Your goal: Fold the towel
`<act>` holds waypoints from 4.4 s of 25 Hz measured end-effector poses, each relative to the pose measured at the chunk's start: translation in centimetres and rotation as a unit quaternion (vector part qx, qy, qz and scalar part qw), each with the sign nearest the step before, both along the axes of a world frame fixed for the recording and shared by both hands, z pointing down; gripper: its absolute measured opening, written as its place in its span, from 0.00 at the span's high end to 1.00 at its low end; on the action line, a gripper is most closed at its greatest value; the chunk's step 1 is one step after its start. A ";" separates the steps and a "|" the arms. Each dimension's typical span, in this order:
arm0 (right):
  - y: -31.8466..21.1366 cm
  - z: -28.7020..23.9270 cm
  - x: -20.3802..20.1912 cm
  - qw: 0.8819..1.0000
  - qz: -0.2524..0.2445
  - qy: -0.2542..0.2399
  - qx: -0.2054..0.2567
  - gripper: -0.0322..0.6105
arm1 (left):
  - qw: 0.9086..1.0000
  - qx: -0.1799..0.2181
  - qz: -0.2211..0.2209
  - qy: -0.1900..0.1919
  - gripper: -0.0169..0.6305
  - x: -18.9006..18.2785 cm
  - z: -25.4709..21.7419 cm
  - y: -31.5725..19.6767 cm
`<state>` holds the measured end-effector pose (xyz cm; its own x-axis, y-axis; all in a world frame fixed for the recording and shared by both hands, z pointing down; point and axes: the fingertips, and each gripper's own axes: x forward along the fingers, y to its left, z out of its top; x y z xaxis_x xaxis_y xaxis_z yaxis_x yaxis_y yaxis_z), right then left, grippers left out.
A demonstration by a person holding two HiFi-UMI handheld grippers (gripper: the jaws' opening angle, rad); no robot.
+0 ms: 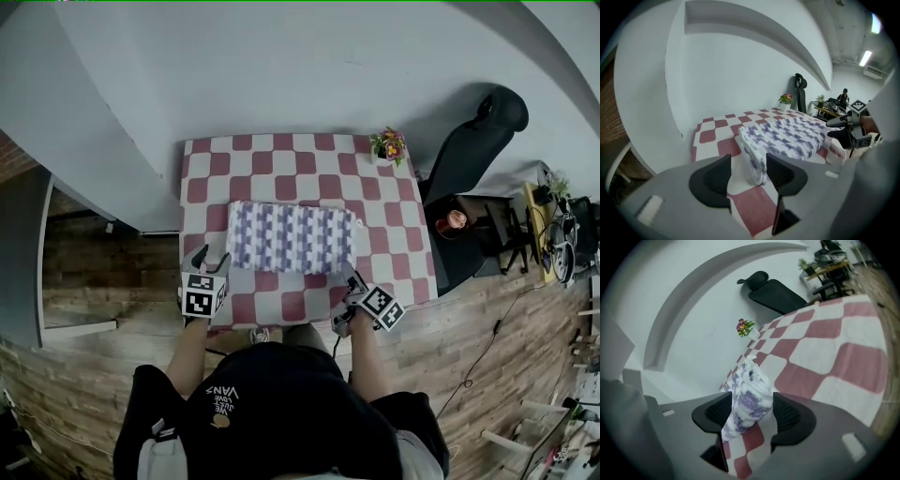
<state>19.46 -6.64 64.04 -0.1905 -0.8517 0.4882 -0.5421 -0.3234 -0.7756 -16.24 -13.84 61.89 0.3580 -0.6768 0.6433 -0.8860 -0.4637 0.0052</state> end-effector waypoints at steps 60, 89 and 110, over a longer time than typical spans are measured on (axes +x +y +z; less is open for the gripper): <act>-6.6 -1.2 -31.9 0.710 -0.505 0.482 0.096 0.86 | 0.992 0.010 -0.112 0.064 0.65 -9.9 0.6 9.8; -1.7 -12.1 -20.6 0.817 -0.421 0.323 0.224 0.61 | 0.990 0.103 -0.079 0.052 0.65 -1.6 -7.1 10.3; 6.8 -15.0 -7.1 0.779 -0.478 0.250 0.320 0.94 | 0.965 0.164 -0.202 0.014 0.96 12.4 -11.6 25.3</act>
<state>12.35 0.16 49.06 -0.8098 -0.5363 0.2378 -0.5832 0.7799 -0.2270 -3.83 11.49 50.26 0.0360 -0.9309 0.3635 -0.9966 -0.0603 -0.0559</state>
